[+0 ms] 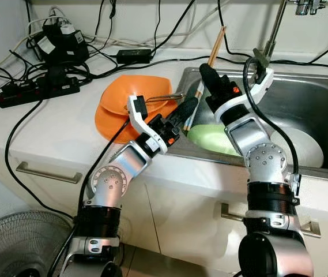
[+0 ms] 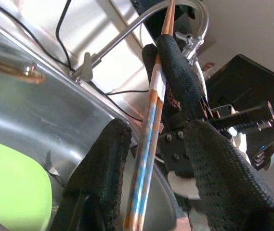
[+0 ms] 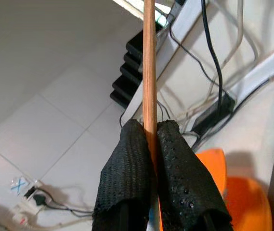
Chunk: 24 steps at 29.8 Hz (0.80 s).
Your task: Kitchen organization
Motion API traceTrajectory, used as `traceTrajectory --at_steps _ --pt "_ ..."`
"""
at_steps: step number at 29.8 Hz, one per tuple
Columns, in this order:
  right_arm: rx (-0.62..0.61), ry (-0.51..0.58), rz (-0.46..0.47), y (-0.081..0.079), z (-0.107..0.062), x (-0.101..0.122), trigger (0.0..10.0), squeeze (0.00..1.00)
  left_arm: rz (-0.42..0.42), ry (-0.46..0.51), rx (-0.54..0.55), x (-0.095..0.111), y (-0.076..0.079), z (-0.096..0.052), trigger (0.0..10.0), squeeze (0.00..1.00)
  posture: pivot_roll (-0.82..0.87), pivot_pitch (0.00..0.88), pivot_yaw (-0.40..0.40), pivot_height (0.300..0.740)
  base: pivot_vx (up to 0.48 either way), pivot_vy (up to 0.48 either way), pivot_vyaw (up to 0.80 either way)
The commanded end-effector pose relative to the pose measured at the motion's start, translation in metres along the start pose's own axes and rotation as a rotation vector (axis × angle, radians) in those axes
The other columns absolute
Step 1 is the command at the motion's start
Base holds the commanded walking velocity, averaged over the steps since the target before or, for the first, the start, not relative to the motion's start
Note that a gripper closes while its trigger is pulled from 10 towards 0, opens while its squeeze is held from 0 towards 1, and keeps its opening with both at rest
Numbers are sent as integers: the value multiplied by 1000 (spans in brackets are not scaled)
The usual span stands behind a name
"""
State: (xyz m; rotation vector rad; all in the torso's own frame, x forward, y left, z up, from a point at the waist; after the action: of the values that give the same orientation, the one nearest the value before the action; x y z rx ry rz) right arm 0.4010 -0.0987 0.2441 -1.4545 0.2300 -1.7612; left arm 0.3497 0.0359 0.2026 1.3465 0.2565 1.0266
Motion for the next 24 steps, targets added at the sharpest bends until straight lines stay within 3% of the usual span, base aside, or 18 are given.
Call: traceTrajectory --at_steps 1,6,8,11,15,18,24 --pt "-51 39 -48 9 6 14 0 0 43 -44 0 -1 1 -13 10000 1000 -78 0 112 740 0 0 0" --pt "-123 80 -110 24 8 29 0 0 56 -54 22 -3 -4 -23 10000 1000 -75 0 111 740 0 0 0" --pt "-158 88 -168 33 8 37 0 0 105 -43 73 -1 -12 -29 10000 1000 -70 0 109 740 0 0 0" --pt "-167 86 -196 35 9 39 0 0 124 -39 90 0 -14 -30 10000 1000 -70 0 109 740 0 0 0" --pt "-263 -92 -599 64 7 31 0 0 367 -42 193 8 -17 -36 10000 1000 -60 0 107 740 0 0 0" --pt "-246 -201 -726 74 5 21 0 0 422 -34 211 13 -16 -36 10000 1000 -56 0 109 740 0 0 0" --pt "-92 -403 -1039 84 0 1 0 0 498 -55 198 18 -8 -36 10000 1000 -52 0 109 740 0 0 0"
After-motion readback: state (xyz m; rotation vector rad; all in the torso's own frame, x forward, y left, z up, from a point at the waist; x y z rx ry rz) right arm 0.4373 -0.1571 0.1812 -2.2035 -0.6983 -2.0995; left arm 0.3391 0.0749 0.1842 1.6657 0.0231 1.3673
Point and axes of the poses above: a point about 5 cm out from each wrist's last joint towards the gripper, its own z axis pointing out of the wrist towards the gripper, its own x axis along the axis of the wrist's last joint, y = z × x, the point moved 4 cm from there along z, pointing out of the wrist towards the gripper, and after that the axes turned 14 degrees about -z, right-handed, at the moved point
